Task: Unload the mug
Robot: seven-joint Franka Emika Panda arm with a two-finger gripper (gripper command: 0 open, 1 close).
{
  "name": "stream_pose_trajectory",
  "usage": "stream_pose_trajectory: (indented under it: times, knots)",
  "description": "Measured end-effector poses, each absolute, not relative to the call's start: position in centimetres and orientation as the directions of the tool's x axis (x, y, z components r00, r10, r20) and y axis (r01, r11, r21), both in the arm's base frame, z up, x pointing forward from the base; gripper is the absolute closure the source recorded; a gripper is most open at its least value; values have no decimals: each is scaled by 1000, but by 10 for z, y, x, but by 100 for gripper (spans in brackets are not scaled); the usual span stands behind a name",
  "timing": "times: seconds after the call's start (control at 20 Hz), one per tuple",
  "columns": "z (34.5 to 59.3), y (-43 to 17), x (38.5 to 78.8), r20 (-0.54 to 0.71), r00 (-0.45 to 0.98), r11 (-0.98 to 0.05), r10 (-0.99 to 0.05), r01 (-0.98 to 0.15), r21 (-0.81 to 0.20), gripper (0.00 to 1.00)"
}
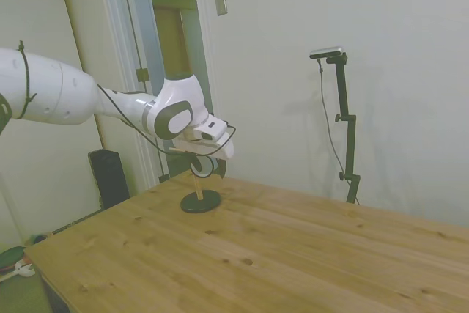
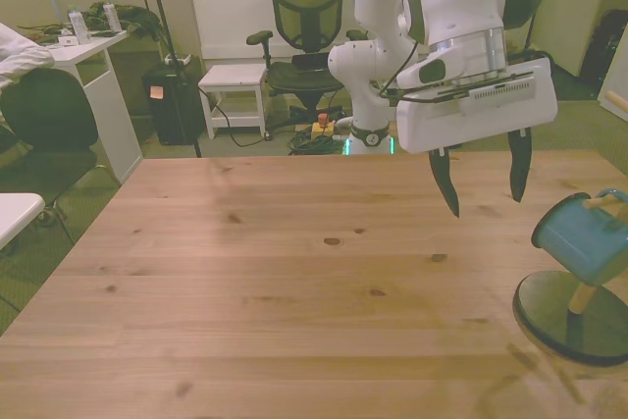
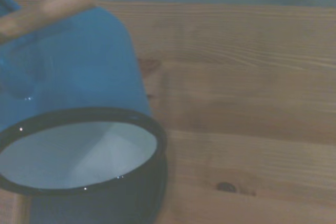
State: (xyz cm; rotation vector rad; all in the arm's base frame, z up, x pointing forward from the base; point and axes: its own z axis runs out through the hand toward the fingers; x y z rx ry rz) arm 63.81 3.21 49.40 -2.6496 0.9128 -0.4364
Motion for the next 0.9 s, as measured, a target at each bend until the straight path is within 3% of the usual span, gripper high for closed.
stream_pose_trajectory:
  times: [0.4, 0.6, 0.9]
  knots:
    - [475, 47, 655, 310, 854, -862, -418, -264, -434, 0]
    - [473, 50, 657, 432, 810, -867, -397, -176, -466, 0]
    - [458, 54, 663, 488, 804, -892, -341, -112, -438, 0]
